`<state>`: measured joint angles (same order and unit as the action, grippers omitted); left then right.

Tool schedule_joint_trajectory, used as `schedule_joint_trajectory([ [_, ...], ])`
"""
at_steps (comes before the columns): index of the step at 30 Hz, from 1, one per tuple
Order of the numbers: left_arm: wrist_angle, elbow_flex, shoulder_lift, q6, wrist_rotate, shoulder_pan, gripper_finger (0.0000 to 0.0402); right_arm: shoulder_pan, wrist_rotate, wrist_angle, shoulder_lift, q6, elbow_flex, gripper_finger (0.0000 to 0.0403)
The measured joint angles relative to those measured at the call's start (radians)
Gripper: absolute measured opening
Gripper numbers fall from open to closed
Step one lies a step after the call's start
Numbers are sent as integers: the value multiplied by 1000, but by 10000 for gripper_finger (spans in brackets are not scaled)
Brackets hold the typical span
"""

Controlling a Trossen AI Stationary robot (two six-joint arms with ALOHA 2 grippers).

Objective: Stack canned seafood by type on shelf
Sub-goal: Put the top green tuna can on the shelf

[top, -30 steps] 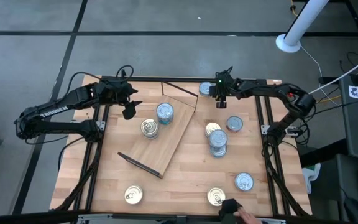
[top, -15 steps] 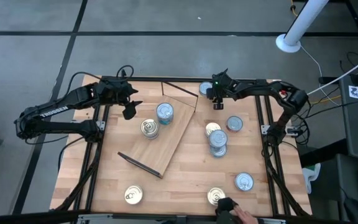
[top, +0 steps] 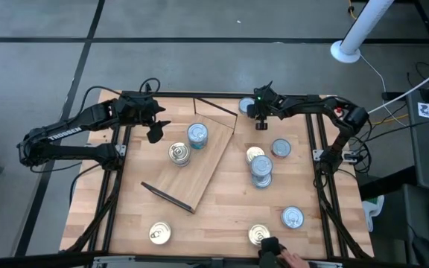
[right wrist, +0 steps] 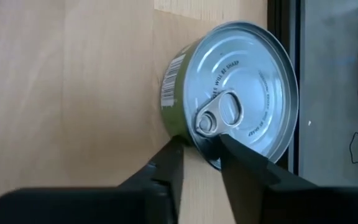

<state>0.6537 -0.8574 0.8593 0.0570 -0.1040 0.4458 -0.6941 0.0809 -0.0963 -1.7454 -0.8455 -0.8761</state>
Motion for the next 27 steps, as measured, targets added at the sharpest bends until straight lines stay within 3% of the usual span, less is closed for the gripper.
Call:
schedule_joint_trajectory([
  [11,0,0,0,-23,0,0,258,0,-4,-29,0,1,1,7],
  [27,16,0,0,-51,0,0,258,1,5,-116,-2,59,-38,1],
])
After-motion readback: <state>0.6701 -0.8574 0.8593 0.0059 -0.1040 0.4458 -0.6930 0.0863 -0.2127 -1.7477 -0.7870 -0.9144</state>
